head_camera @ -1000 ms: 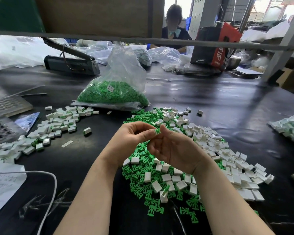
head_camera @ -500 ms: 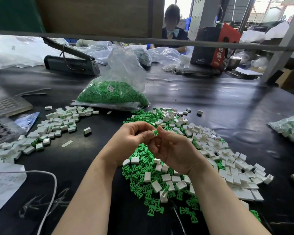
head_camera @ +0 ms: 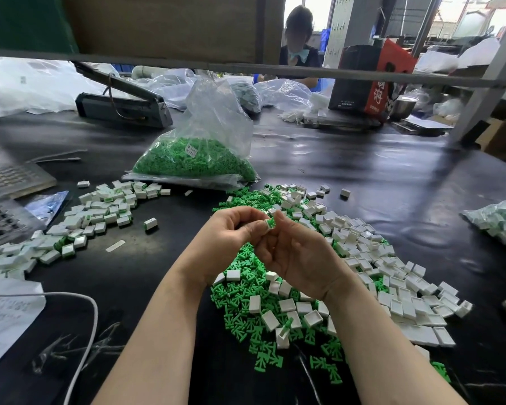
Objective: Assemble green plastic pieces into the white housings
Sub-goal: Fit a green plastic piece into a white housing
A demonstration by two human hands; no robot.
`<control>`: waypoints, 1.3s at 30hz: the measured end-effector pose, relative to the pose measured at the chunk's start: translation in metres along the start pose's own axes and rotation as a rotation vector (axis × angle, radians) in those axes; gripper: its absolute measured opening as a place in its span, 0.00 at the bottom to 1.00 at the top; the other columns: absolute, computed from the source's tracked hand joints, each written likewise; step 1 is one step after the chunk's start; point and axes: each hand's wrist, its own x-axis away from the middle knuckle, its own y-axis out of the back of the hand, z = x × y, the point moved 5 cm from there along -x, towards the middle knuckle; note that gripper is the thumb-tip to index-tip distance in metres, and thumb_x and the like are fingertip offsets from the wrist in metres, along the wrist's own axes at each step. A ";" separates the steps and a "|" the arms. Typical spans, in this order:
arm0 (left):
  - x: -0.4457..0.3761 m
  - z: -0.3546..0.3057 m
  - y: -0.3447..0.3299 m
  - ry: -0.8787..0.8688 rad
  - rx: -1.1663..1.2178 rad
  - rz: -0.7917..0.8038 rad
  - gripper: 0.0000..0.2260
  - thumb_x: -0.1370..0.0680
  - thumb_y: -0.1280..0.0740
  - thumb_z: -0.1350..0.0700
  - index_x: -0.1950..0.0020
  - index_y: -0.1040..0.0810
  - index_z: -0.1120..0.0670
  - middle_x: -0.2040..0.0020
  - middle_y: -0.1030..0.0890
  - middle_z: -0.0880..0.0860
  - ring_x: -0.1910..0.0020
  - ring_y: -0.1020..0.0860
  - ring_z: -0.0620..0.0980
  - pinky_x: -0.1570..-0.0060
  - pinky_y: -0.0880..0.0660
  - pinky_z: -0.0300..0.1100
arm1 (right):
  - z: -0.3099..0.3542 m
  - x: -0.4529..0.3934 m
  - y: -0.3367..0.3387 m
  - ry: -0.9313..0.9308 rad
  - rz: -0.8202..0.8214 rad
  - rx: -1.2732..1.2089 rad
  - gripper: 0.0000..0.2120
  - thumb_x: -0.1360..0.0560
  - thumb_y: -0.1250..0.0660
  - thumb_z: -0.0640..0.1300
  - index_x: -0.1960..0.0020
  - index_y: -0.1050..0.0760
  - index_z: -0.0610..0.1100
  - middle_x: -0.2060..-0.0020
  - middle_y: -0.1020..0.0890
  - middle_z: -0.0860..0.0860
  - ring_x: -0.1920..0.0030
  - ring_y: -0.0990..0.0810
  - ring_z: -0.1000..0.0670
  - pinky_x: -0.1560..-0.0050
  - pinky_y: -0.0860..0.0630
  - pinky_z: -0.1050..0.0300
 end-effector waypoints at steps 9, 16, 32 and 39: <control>0.002 -0.003 -0.001 -0.013 -0.040 0.029 0.03 0.22 0.34 0.64 0.50 0.20 0.61 0.62 0.18 0.49 0.61 0.21 0.42 0.53 0.25 0.36 | 0.000 -0.001 0.000 0.008 -0.024 -0.025 0.16 0.26 0.36 0.55 0.54 0.25 0.41 0.68 0.23 0.50 0.67 0.29 0.53 0.64 0.34 0.61; 0.001 -0.002 -0.001 -0.014 -0.053 0.018 0.03 0.22 0.33 0.64 0.51 0.20 0.60 0.61 0.18 0.52 0.59 0.20 0.44 0.51 0.24 0.38 | -0.003 -0.002 -0.001 0.018 -0.020 -0.076 0.15 0.22 0.40 0.53 0.52 0.26 0.40 0.67 0.23 0.50 0.67 0.28 0.54 0.65 0.30 0.64; 0.000 -0.005 0.000 -0.044 0.000 0.040 0.05 0.22 0.33 0.63 0.54 0.19 0.55 0.63 0.17 0.48 0.61 0.20 0.43 0.54 0.24 0.35 | -0.002 -0.003 -0.001 0.045 0.037 -0.103 0.17 0.24 0.38 0.55 0.51 0.24 0.40 0.67 0.27 0.47 0.65 0.29 0.53 0.63 0.29 0.64; 0.001 -0.005 0.001 -0.035 -0.006 0.042 0.04 0.22 0.34 0.64 0.53 0.20 0.57 0.62 0.17 0.49 0.60 0.20 0.44 0.52 0.23 0.38 | -0.004 -0.003 -0.001 0.033 0.058 -0.105 0.20 0.22 0.40 0.54 0.44 0.29 0.36 0.66 0.27 0.47 0.65 0.28 0.53 0.63 0.28 0.65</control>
